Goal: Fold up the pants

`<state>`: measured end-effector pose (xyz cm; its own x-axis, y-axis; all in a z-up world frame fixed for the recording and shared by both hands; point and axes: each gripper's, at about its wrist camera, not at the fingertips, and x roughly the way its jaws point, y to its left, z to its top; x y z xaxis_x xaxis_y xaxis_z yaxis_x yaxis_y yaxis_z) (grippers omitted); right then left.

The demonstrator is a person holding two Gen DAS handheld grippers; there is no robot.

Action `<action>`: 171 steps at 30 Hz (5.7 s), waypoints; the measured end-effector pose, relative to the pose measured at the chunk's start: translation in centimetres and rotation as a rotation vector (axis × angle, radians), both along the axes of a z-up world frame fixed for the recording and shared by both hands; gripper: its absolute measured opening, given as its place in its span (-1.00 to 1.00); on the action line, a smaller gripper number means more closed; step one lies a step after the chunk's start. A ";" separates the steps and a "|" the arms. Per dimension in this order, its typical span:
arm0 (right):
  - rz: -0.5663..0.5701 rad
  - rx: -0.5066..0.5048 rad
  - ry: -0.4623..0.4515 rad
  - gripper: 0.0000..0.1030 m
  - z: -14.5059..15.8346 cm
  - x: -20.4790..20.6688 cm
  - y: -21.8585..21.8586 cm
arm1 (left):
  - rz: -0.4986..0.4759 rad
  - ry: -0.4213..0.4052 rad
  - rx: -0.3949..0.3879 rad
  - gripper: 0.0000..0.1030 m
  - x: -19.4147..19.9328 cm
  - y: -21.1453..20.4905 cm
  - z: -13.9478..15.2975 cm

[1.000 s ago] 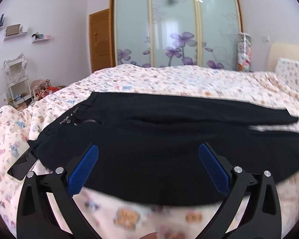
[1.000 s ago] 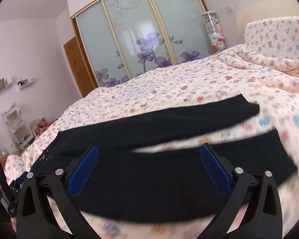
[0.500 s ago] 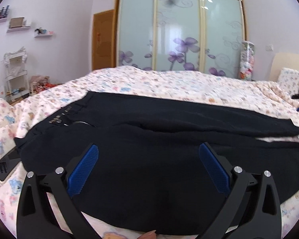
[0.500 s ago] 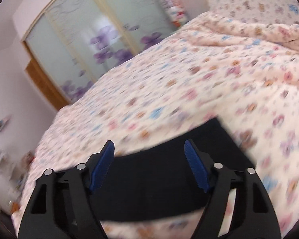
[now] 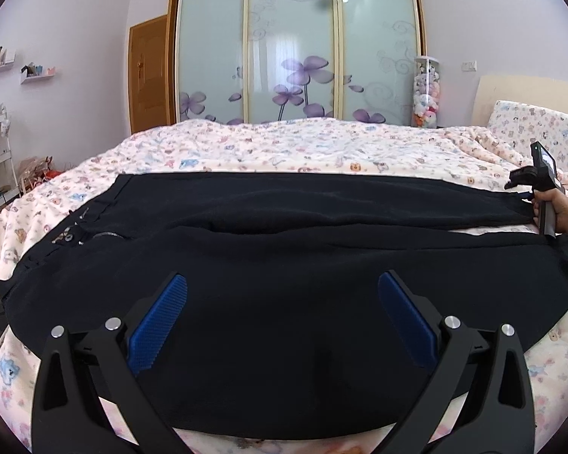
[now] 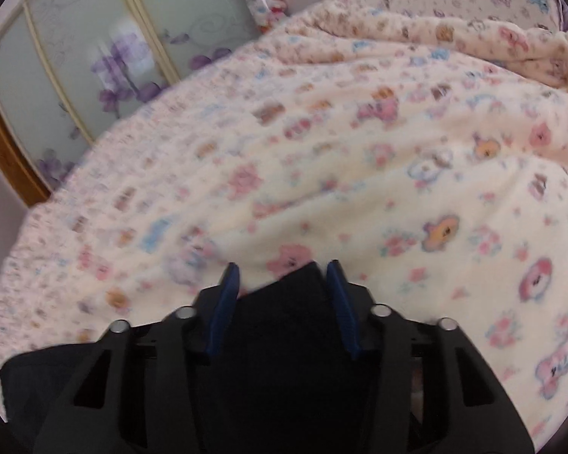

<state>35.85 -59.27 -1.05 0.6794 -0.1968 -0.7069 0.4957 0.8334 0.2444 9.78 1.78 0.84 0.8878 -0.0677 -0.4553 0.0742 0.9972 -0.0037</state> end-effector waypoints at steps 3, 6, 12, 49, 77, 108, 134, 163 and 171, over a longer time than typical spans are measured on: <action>-0.014 0.017 -0.026 -0.58 0.1 -1.0 -0.2 | 0.005 0.012 -0.018 0.97 0.2 0.3 -0.1; 0.031 0.022 -0.090 -0.60 1.8 -3.0 0.4 | 0.008 0.020 -0.037 0.97 0.3 0.8 -0.3; 0.126 0.065 -0.284 -0.61 6.3 -9.7 1.8 | 0.026 0.025 -0.068 0.97 0.3 1.6 -0.3; 0.146 0.829 -0.231 -0.08 -0.7 -27.0 15.2 | 0.183 -0.148 -0.438 0.97 -5.8 9.2 1.2; 0.063 0.851 -0.307 -0.92 -4.1 -26.6 15.3 | -0.053 0.111 -0.627 0.97 5.8 12.2 5.7; 0.248 0.640 -0.211 -0.92 -2.5 -23.8 15.9 | 0.364 0.332 -0.644 -0.87 27.9 18.8 1.5; 0.051 0.563 -0.209 -0.44 0.6 -28.7 12.1 | 0.360 0.019 -0.768 0.17 -7.1 19.2 -1.9; -0.204 1.199 -0.359 -0.89 -6.0 -29.7 6.5 | 0.213 -0.067 -0.633 0.92 -7.1 16.6 -0.6; 0.171 -0.101 -0.376 -0.90 9.5 -28.2 15.2 | 0.209 -0.049 -0.668 0.92 -7.0 17.1 -0.9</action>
<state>7.62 -44.05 8.45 0.9151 -0.1144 -0.3867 0.2400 0.9251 0.2943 2.75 18.83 -0.03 0.9310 -0.1443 -0.3353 -0.1037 0.7763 -0.6218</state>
